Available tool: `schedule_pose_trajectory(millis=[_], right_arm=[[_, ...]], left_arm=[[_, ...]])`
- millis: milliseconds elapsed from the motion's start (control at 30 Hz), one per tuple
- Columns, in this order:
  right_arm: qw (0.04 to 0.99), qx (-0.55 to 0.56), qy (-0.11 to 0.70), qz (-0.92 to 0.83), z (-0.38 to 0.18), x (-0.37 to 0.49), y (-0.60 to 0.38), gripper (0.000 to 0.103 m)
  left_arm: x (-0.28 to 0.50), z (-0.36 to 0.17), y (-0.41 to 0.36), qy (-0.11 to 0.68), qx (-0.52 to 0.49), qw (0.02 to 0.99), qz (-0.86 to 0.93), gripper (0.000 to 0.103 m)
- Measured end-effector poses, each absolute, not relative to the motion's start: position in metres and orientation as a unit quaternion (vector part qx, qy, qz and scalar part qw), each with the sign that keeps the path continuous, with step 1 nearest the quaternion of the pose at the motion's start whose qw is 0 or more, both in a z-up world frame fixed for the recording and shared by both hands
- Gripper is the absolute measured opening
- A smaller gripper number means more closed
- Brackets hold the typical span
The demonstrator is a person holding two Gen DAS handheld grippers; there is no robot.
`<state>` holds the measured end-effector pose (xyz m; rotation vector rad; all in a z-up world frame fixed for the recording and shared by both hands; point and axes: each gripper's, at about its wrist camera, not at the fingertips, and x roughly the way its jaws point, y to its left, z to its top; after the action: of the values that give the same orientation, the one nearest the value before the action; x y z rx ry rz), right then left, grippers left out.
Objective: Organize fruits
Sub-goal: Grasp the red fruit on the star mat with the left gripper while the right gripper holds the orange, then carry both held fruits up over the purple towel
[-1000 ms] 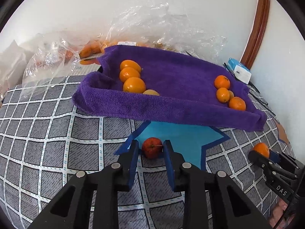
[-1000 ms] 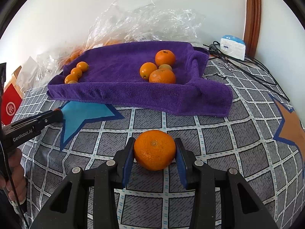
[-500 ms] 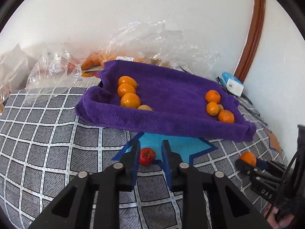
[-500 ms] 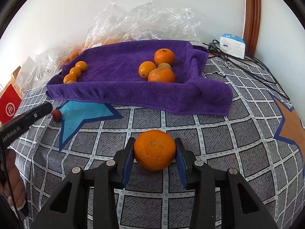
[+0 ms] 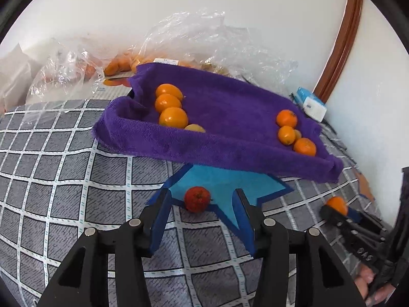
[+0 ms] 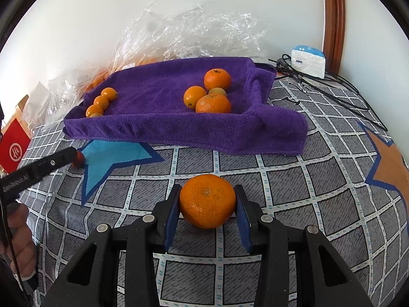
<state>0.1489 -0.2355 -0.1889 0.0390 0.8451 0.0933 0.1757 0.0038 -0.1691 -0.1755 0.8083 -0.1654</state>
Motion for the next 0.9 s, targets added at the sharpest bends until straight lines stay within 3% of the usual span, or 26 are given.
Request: schedule_pose_trajectory(millis=[167, 300, 900], right_arm=[[0.91, 0.027, 0.411, 0.046, -0.189, 0.149, -0.238, 0.04], [0.91, 0.027, 0.411, 0.053, -0.189, 0.15, -0.237, 0.04], [0.906, 0.03, 0.42, 0.049, -0.175, 0.159, -0.236, 0.04]], left_arm=[[0.181, -0.176, 0.002, 0.409, -0.083, 0.906, -0.07, 0.046], [0.183, -0.178, 0.001, 0.412, -0.079, 0.905, -0.073, 0.023], [0.17, -0.14, 0.038, 0.375, -0.109, 0.919, -0.054, 0.023]])
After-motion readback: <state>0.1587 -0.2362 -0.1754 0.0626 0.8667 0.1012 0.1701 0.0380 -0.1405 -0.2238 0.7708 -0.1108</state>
